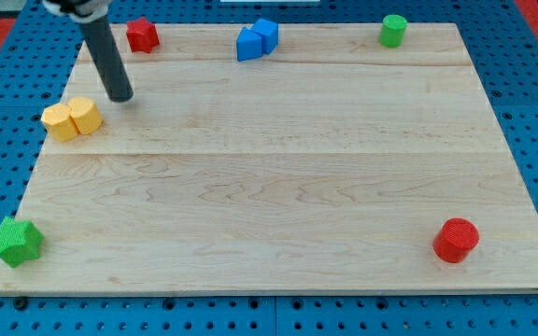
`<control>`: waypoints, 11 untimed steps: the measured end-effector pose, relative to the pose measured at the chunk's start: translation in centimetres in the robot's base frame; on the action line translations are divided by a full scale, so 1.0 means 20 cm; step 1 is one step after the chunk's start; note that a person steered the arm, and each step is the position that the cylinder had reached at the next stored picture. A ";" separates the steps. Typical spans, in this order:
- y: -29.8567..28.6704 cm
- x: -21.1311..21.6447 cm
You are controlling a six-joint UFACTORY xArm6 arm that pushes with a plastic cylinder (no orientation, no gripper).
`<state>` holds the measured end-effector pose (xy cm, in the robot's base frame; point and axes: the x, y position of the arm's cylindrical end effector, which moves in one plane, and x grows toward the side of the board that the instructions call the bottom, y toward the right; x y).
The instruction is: Push red star into the red circle
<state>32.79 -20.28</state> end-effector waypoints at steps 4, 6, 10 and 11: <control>-0.29 -0.68; 0.32 -0.61; 0.06 -0.43; 0.23 -0.27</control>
<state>27.34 -15.77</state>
